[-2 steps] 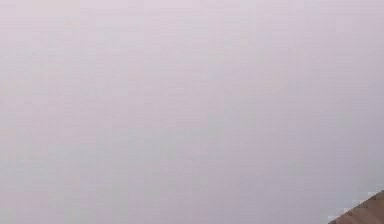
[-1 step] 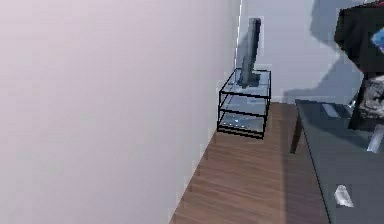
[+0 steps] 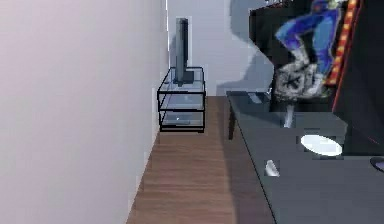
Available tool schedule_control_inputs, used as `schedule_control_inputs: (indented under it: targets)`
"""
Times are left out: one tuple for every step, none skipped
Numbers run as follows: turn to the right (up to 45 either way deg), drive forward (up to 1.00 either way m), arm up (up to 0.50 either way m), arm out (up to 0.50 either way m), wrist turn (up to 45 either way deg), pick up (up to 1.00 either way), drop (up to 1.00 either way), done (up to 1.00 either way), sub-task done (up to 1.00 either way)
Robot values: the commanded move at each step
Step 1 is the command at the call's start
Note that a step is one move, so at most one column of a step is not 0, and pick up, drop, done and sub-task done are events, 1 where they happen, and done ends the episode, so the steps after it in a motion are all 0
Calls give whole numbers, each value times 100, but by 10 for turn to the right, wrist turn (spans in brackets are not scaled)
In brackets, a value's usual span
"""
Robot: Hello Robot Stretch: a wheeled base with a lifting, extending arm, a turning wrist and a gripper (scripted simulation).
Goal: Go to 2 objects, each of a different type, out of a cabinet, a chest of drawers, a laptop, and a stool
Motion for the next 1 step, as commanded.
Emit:
schedule_control_inputs:
  targets:
    - [0,100,0,0,0,0,0,0,0]
